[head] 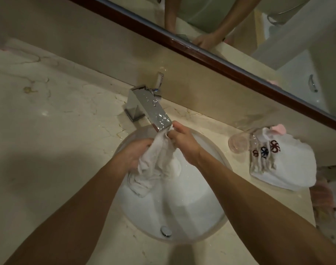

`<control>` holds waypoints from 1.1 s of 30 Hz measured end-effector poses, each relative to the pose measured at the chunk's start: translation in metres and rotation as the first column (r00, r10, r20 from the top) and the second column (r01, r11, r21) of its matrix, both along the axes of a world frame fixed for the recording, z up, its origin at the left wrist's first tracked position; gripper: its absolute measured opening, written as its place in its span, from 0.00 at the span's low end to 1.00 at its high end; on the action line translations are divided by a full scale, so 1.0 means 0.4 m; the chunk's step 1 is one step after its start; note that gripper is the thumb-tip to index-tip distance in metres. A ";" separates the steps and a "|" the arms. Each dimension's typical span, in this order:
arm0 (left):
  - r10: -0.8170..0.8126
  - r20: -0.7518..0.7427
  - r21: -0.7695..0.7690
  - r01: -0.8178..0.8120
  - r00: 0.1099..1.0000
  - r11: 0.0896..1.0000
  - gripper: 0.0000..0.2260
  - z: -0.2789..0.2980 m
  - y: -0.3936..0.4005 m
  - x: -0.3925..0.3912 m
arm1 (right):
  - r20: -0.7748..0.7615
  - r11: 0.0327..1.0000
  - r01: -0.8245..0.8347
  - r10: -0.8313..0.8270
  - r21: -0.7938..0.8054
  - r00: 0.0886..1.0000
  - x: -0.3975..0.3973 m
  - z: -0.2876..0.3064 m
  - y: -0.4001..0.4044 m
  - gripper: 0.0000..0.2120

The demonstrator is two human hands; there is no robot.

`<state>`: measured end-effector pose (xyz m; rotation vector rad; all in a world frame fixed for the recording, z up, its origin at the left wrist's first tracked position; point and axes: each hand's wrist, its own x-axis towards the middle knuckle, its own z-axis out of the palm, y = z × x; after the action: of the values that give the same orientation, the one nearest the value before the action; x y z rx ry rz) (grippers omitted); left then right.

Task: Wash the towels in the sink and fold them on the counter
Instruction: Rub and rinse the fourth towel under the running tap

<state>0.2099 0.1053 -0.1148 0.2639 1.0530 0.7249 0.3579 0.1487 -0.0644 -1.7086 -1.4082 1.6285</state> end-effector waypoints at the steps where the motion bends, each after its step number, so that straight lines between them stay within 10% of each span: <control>1: 0.016 0.016 0.045 -0.017 1.000 0.999 0.11 0.014 0.001 0.000 | 0.034 0.999 0.005 -0.003 -0.040 0.999 -0.003 0.000 -0.001 0.08; 8: 0.179 -0.461 0.294 -0.041 0.869 0.955 0.17 -0.045 0.016 0.004 | 0.094 0.965 0.025 0.000 -0.263 0.996 -0.016 -0.049 -0.024 0.05; 16: 0.072 -0.475 0.302 0.085 0.877 0.950 0.07 -0.023 -0.035 0.004 | -0.026 0.982 0.164 -0.167 -0.090 0.986 -0.039 -0.041 0.002 0.03; 21: 0.174 -0.442 0.320 -0.027 0.880 0.947 0.21 -0.012 -0.045 0.006 | 0.051 0.975 -0.132 0.143 -0.181 0.988 -0.009 -0.037 0.004 0.26; 24: 0.164 -0.460 0.351 0.009 0.873 0.936 0.09 0.005 -0.052 -0.002 | 0.116 0.917 -0.239 0.288 -0.320 0.951 0.024 -0.067 -0.023 0.36; 29: 0.184 -0.616 0.385 0.088 0.766 0.919 0.10 0.002 -0.051 -0.036 | 0.112 0.966 -0.200 0.220 -0.165 0.969 0.014 -0.113 -0.049 0.16; 33: 0.195 -0.691 0.339 0.073 0.696 0.938 0.14 -0.003 -0.068 -0.078 | 0.586 0.939 -0.341 0.300 -0.044 0.752 0.041 -0.114 -0.004 0.16</control>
<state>0.1787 0.0782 -0.1159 0.8791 1.6900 0.8934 0.3744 0.1472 -0.1098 -2.1323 -2.1236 1.2119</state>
